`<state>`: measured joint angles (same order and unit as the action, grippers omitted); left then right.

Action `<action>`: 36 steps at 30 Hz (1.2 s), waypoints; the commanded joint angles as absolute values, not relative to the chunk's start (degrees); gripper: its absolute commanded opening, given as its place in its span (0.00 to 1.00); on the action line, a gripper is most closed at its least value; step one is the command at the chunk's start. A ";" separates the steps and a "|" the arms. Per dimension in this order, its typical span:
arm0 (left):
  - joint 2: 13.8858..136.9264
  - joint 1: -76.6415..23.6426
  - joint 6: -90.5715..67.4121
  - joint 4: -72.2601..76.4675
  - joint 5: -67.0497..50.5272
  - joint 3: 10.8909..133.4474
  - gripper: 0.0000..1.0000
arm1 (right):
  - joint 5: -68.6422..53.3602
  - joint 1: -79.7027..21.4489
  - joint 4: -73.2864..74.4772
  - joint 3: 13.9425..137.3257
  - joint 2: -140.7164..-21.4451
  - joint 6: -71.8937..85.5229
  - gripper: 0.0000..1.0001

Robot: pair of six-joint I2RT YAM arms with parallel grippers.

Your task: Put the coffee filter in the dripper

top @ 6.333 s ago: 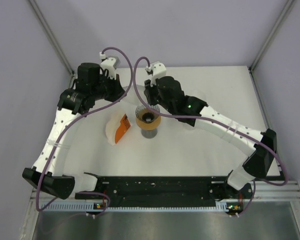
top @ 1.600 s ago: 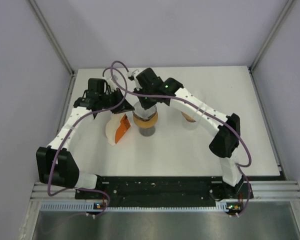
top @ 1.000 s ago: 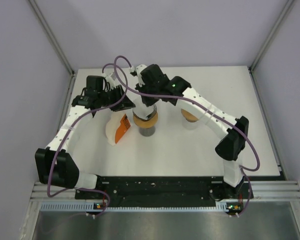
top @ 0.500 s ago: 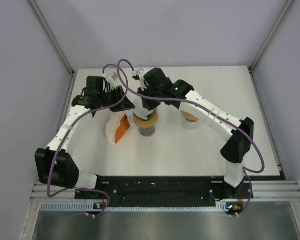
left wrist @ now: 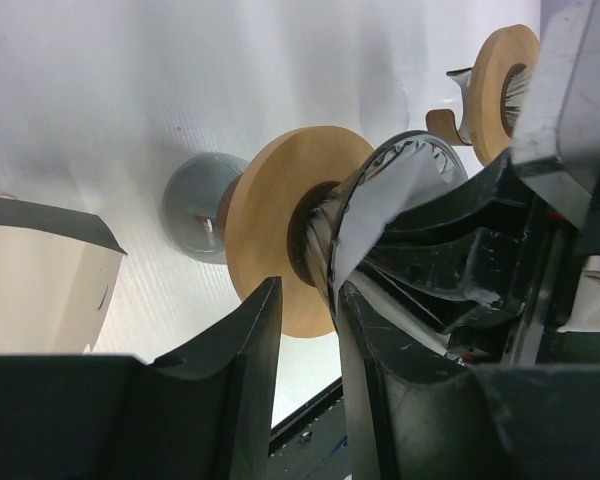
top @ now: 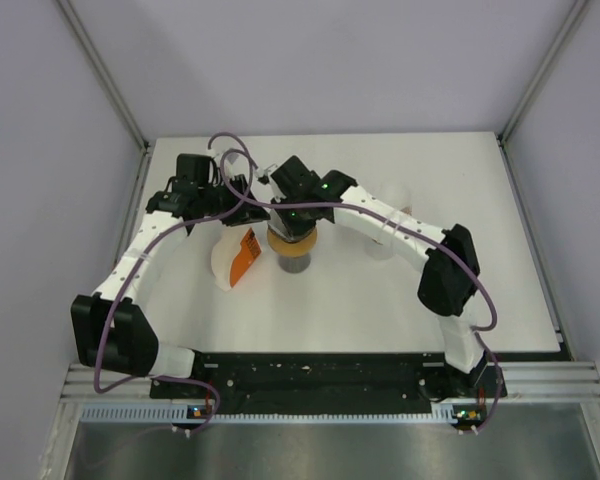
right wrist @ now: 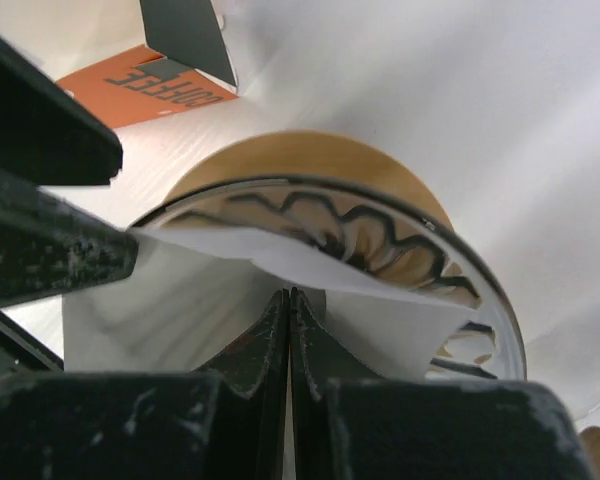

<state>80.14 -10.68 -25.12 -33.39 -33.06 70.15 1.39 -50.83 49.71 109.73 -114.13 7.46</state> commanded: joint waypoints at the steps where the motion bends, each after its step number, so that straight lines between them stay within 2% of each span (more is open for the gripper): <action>1: 80.16 -10.99 -23.90 -32.17 -32.61 69.96 0.34 | 2.11 -50.98 54.31 115.74 -118.64 6.15 0.00; 5: 80.24 -10.90 -23.99 -32.43 -33.13 71.27 0.35 | 2.55 -50.89 56.25 117.95 -121.55 5.89 0.00; 20: 76.29 -10.99 -27.16 -31.91 -33.84 70.23 0.53 | 5.01 -51.94 58.89 117.16 -130.69 8.43 0.00; 31: 76.81 -12.30 -29.27 -28.65 -34.63 66.45 0.54 | 3.87 -51.94 62.58 118.56 -140.27 10.46 0.00; 33: 77.60 -12.74 -28.92 -28.21 -33.84 65.92 0.51 | 4.30 -52.03 62.84 118.39 -141.32 10.46 0.00; 36: 79.01 -12.74 -28.48 -28.30 -32.43 65.57 0.40 | 5.18 -52.03 62.93 117.86 -142.12 10.55 0.00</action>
<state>78.39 -11.29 -30.50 -32.45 -31.92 66.02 4.27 -51.00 58.83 124.68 -127.92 10.55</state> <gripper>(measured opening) 0.455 0.002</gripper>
